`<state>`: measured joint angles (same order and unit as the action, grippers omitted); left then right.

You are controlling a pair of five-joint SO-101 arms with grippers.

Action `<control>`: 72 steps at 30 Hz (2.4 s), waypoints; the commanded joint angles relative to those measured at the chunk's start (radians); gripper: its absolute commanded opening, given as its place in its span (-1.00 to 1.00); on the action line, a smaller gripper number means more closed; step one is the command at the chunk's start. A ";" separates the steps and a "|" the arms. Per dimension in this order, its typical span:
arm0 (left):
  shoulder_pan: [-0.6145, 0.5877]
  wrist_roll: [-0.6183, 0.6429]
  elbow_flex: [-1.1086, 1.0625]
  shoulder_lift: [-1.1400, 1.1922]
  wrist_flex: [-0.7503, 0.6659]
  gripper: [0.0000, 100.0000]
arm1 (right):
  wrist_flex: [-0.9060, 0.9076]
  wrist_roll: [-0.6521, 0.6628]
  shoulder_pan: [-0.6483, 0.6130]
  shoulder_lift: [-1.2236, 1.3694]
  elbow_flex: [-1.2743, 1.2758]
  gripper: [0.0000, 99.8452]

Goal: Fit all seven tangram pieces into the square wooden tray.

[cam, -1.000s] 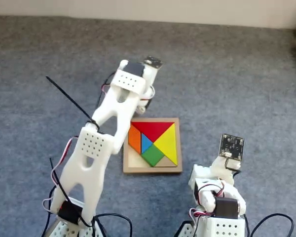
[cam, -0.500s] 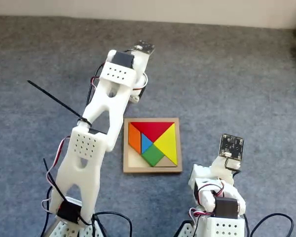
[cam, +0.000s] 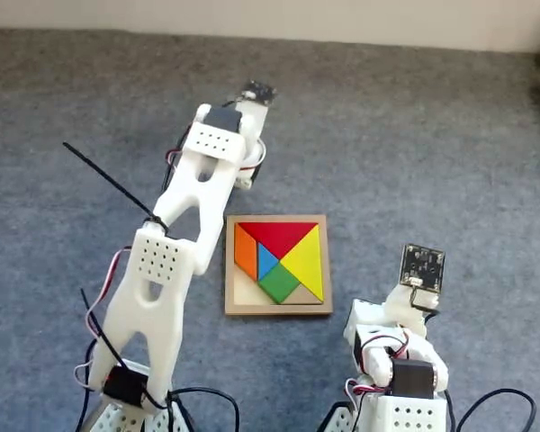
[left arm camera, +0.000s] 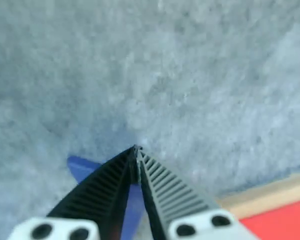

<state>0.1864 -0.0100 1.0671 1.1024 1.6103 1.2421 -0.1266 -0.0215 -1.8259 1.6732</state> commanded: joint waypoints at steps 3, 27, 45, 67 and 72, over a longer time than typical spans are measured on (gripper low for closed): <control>-0.031 -0.014 0.004 -0.016 0.149 -0.99 | 0.008 0.006 -0.010 -0.022 0.136 -0.93; -0.064 -0.021 -0.812 -0.865 0.091 -0.99 | 0.008 0.006 -0.010 -0.022 0.136 -0.93; -0.171 -0.155 -1.449 -1.290 -0.434 -0.52 | 0.008 0.006 -0.010 -0.022 0.136 -0.93; -0.262 -0.061 -1.101 -0.765 -0.496 -0.49 | 0.008 0.006 -0.016 -0.022 0.136 -0.93; -0.228 -0.060 -1.050 -0.737 -0.416 -0.44 | 0.008 0.006 -0.051 -0.022 0.136 -0.93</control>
<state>-0.0667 -0.0790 -0.0453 0.3736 1.1485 1.2421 -0.1266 -0.0506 -1.8259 1.6732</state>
